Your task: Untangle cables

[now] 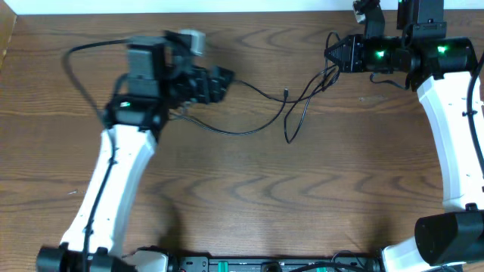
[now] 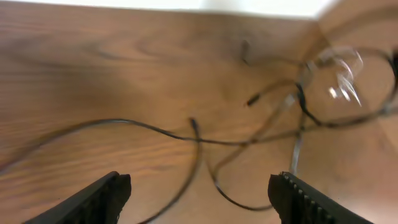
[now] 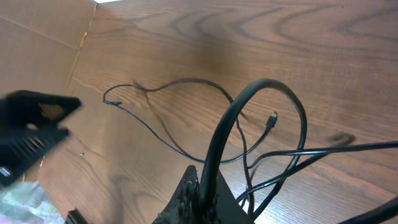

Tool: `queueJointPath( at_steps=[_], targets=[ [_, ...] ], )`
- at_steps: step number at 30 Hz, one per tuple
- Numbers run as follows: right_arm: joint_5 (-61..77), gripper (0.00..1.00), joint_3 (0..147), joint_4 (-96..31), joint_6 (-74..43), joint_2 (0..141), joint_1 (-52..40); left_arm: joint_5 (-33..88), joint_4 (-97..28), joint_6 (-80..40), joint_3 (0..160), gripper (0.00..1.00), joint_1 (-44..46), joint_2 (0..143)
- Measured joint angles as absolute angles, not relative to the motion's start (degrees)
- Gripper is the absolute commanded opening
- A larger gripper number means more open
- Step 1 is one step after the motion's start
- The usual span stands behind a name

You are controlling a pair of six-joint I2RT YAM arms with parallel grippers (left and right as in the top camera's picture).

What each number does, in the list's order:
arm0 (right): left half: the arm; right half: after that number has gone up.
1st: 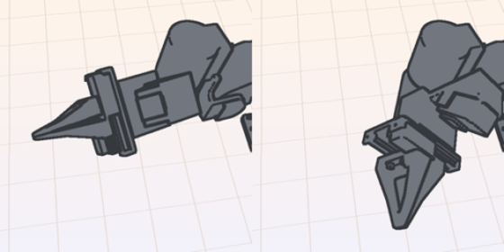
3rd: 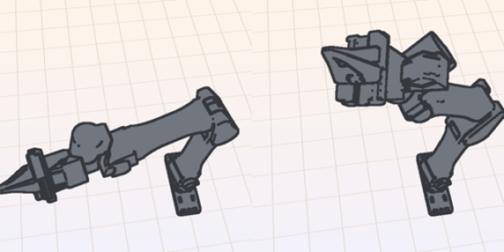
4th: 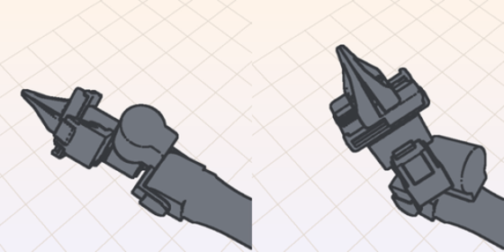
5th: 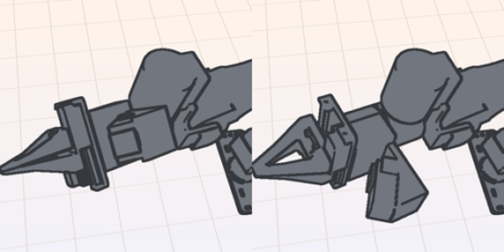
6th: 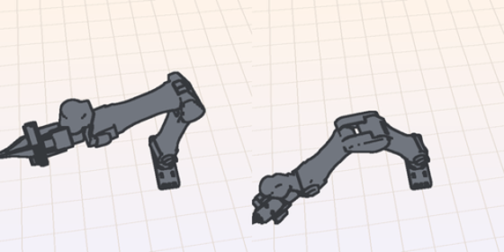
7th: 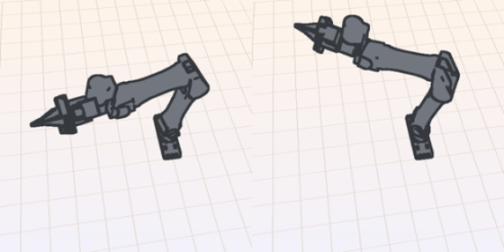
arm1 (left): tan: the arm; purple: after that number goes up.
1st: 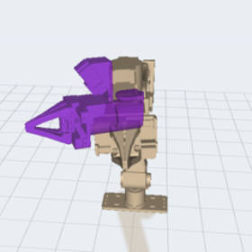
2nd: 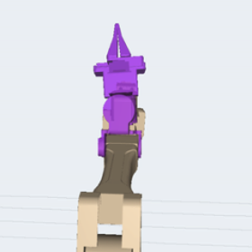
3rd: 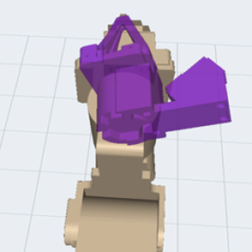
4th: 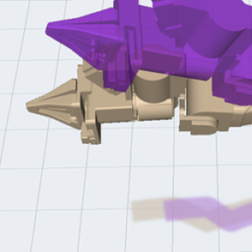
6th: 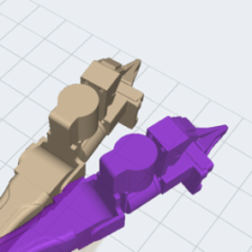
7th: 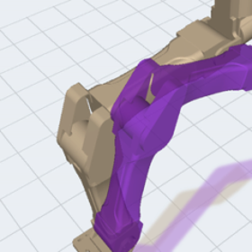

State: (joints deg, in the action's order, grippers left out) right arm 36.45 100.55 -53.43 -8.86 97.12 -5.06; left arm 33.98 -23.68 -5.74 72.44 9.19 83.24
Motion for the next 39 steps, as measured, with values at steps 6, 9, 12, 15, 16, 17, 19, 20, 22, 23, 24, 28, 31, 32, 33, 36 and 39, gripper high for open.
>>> queueJointPath(
  at_steps=[6,9,12,15,16,17,19,20,22,23,24,28,31,32,33,36,39],
  targets=[
    [36.5,0.01,100.6,-53.4,-8.9,97.1,-5.0,40.5,-18.8,-1.8,72.4,0.77,16.1,90.0],
    [36.5,0.01,100.6,-53.6,-8.8,97.1,-4.7,42.7,-15.6,-1.2,72.4,0.77,19.3,93.2],
    [36.5,0.01,100.6,-54.0,-8.7,97.1,-4.4,43.8,-13.1,-1.0,72.4,0.78,22.3,96.1],
    [36.5,0.01,100.6,-54.3,-8.6,97.1,-4.3,44.5,-11.5,-1.0,72.4,0.77,25.1,98.8],
    [36.5,0.01,100.6,-54.4,-8.5,97.1,-4.3,44.7,-11.1,-1.0,72.4,0.77,25.8,99.7],
    [36.5,0.01,100.6,-54.4,-8.5,97.1,-4.3,44.8,-10.6,-0.9,72.4,0.77,26.5,100.6],
    [36.5,0.01,100.6,-54.5,-8.5,97.1,-4.3,44.8,-10.0,-0.9,72.4,0.77,27.6,102.0],
    [36.5,0.01,100.6,-54.5,-8.5,97.1,-4.3,44.7,-10.0,-0.8,72.4,0.77,28.2,102.9],
    [36.5,0.01,100.6,-54.6,-8.5,97.1,-4.3,44.2,-10.0,-0.8,72.4,0.77,29.2,104.2],
    [36.5,0.01,100.6,-54.6,-8.5,97.1,-4.3,43.5,-9.9,-0.7,72.4,0.76,29.8,105.0],
    [36.5,0.01,100.6,-54.7,-8.5,97.1,-4.3,43.1,-9.9,-0.6,72.4,0.73,30.3,105.7],
    [36.5,0.01,100.6,-54.8,-8.4,97.1,-4.3,41.7,-9.5,-0.2,72.4,0.2,31.8,107.3],
    [36.4,0.01,100.6,-55.2,-8.2,97.1,-4.3,39.8,-9.3,-0.1,72.4,0.07,32.1,107.4],
    [36.2,0.01,100.6,-55.3,-8.0,97.1,-4.3,38.8,-9.4,-0.2,72.4,0.07,32.0,107.4],
    [35.8,0.01,100.6,-55.6,-8.0,97.1,-4.3,36.9,-9.7,-0.3,72.4,0.07,31.8,107.4],
    [32.9,0.01,100.6,-56.9,-8.0,97.1,-4.3,29.6,-12.4,-1.7,72.4,0.07,30.4,106.7],
    [28.4,0.01,100.6,-58.7,-8.2,97.1,-3.9,21.1,-16.1,-2.9,72.4,0.07,27.6,103.4]
  ],
)
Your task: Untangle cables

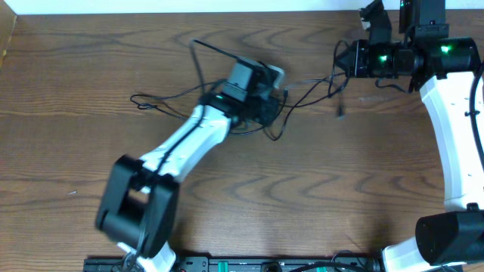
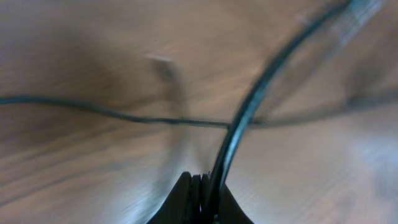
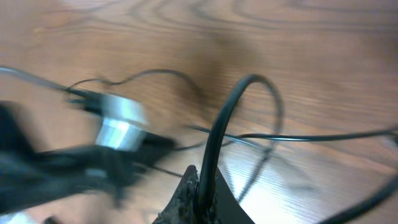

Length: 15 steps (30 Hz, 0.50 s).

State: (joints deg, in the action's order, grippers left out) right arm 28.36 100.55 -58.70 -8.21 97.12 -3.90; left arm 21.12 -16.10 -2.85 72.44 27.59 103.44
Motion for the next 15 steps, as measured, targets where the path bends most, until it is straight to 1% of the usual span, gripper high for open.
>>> queueJointPath(
  at_steps=[2,7,11,15],
  targets=[
    [24.4,0.01,100.6,-59.5,-8.6,97.1,-3.0,14.9,-18.4,-3.2,72.4,0.07,25.1,98.6],
    [19.2,0.01,100.6,-60.6,-8.8,97.1,-0.1,4.5,-22.4,-4.1,72.4,0.08,20.3,85.7],
    [17.7,0.01,100.6,-61.1,-8.8,97.1,1.6,1.5,-24.4,-5.8,72.4,0.08,15.6,79.4],
    [16.6,0.01,100.6,-61.9,-8.8,97.1,3.1,-0.4,-26.1,-7.7,72.4,0.07,8.6,76.6]
  ],
)
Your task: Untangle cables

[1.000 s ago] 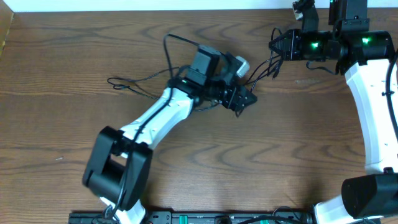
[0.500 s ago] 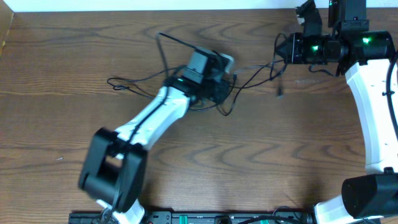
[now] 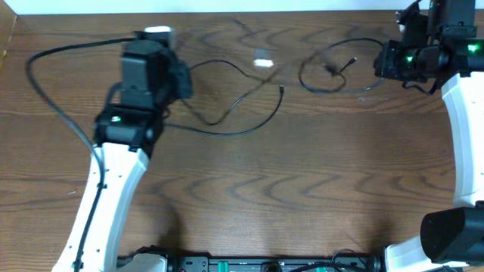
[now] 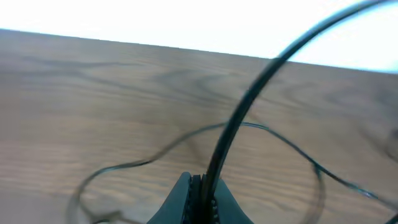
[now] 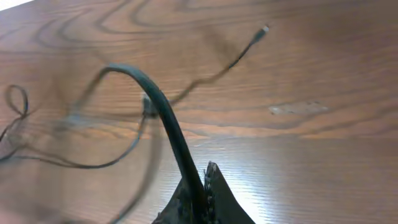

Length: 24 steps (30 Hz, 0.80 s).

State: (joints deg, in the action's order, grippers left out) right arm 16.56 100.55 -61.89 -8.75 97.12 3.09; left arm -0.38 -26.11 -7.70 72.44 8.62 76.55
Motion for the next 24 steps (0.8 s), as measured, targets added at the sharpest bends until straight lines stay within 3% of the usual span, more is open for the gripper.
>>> queueJointPath(
  at_steps=[10,16,17,20,21,23,24],
  targets=[
    [10.7,0.01,100.4,-62.6,-9.1,97.1,5.4,-1.7,-27.7,-9.0,72.4,0.07,2.8,75.0],
    [21.3,0.01,100.3,-60.6,-3.2,97.1,5.1,0.8,-31.2,-9.0,72.4,0.08,2.8,75.0],
    [22.0,0.01,100.3,-60.3,-2.8,97.1,5.1,1.0,-31.4,-9.1,72.4,0.13,2.8,75.0],
    [29.3,0.01,100.2,-57.4,-0.3,97.1,5.0,3.0,-34.1,-9.3,72.4,0.52,2.9,75.7],
    [31.7,0.01,100.2,-56.2,0.3,97.1,5.0,3.4,-34.8,-9.1,72.4,0.61,2.9,76.1],
    [37.1,0.01,100.2,-53.0,1.1,97.1,5.0,4.0,-36.0,-9.1,72.4,0.76,2.8,77.0],
    [38.9,0.01,100.2,-52.1,1.3,97.1,5.0,4.2,-36.2,-8.9,72.4,0.78,2.9,77.3]
  ],
)
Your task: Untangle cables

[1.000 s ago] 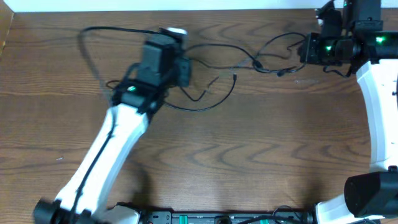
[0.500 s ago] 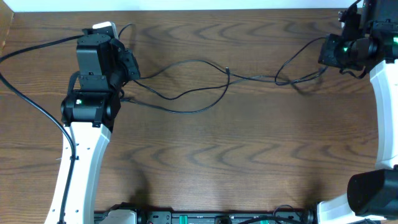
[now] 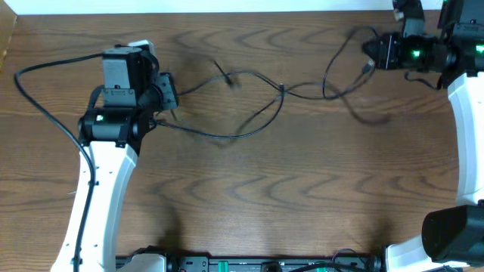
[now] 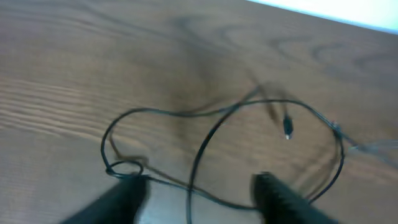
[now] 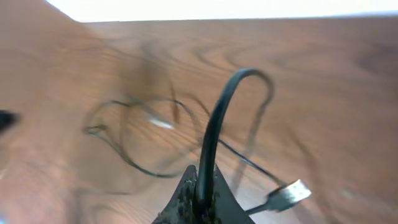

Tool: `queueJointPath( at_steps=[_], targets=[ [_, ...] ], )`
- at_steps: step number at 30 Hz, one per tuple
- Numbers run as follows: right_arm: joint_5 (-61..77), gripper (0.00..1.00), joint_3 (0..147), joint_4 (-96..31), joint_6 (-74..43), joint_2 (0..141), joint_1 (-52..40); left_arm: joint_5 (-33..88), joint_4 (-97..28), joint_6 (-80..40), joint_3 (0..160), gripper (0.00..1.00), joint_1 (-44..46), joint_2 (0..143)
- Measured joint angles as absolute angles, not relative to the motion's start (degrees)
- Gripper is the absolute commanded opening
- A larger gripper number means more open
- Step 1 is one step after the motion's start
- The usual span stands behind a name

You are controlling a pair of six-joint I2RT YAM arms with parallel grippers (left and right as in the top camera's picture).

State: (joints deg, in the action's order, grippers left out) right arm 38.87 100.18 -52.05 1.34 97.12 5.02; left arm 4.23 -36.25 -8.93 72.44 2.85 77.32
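Thin black cables point(image 3: 227, 136) sprawl across the wooden table between my two grippers, crossing near the middle point(image 3: 281, 89). My left gripper point(image 3: 168, 94) is at the left and stands open point(image 4: 199, 208). One cable strand point(image 4: 198, 155) lies on the table between its fingers, with a small loop point(image 4: 124, 167) near the left finger and a loose plug tip point(image 4: 287, 127) further out. My right gripper point(image 3: 368, 51) at the far right is shut point(image 5: 202, 193) on a thicker black cable point(image 5: 214, 130). A silver USB plug point(image 5: 289, 194) hangs beside it.
The left arm's own thick black lead point(image 3: 30, 91) arcs out towards the table's left edge. The table's back edge point(image 3: 227, 10) runs just behind both grippers. The wood surface point(image 3: 265, 196) stretches towards the front.
My left gripper, shut on a cable 0.8 s ago, is now open with the cable lying on the table. The loop near the right gripper has been drawn out into a longer strand.
At first my left gripper was open at the left and the right was shut on a cable in a bunched tangle. Then the left was at mid-table, shut on a strand. It then stood back at the left with that strand, and now it is open; the cables lie spread.
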Motion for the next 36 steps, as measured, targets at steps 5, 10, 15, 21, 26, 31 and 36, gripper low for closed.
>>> queueJointPath(
  at_steps=[5,10,15,21,26,31,36],
  targets=[
    [46.8,0.01,100.2,-47.6,0.6,97.1,5.0,7.6,-36.7,-6.1,72.4,0.86,2.8,78.3],
    [49.4,0.01,100.2,-47.3,-1.0,97.1,5.0,14.7,-36.0,-0.3,72.4,0.86,4.3,78.6],
    [48.0,0.01,100.2,-48.7,-3.8,97.1,5.0,18.2,-32.4,3.3,72.4,0.86,9.4,82.7],
    [45.4,0.01,100.3,-48.4,-5.9,97.1,5.0,19.5,-25.8,5.2,72.4,0.86,16.1,89.2],
    [45.2,0.01,104.4,-49.1,-6.5,97.1,5.3,19.2,-22.7,5.1,72.4,0.86,16.8,89.4],
    [45.7,0.01,111.6,-49.8,-6.8,95.9,5.4,18.7,-23.0,4.7,72.4,0.86,15.9,89.4],
    [46.3,0.01,118.6,-49.9,-7.0,92.1,6.3,17.8,-23.1,4.7,72.4,0.86,16.0,89.4]
  ],
)
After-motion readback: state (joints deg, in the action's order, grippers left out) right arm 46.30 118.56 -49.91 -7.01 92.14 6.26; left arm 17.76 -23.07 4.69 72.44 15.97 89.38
